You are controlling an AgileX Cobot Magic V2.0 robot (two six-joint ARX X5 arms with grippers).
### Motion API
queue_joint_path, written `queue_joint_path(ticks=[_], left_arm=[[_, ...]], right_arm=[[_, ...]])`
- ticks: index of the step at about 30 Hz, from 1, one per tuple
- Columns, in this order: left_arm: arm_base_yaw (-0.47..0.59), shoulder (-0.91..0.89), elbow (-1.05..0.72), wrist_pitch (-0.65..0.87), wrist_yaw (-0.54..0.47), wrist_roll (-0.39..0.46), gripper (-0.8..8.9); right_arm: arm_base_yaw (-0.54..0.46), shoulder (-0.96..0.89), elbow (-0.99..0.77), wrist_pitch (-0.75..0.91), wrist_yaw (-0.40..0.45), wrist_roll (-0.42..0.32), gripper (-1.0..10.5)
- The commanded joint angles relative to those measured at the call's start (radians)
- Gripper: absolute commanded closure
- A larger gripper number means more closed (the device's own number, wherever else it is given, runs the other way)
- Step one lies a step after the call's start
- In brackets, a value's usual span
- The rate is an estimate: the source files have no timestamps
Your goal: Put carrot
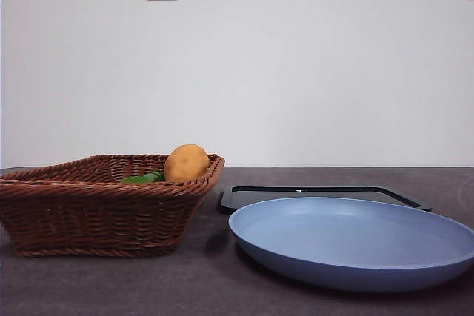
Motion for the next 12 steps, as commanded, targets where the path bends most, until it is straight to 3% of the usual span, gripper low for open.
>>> queue_joint_path(ticks=[1,6,12], left_arm=[[0.002,-0.004,-0.006,0.015,0.109,-0.183,8.05],[0.002,-0.004,-0.005,0.053,0.216,-0.209,8.06],[0.003,0.019,0.063,-0.009,0.208,-0.232,8.07]], right_arm=[[0.001,-0.005,-0.006,0.046,0.001,0.196,9.4],[0.001,-0.005,-0.005,0.08,-0.003,0.298,9.4],[0.001,0.016,0.061,-0.016,-0.004,0.302,9.4]])
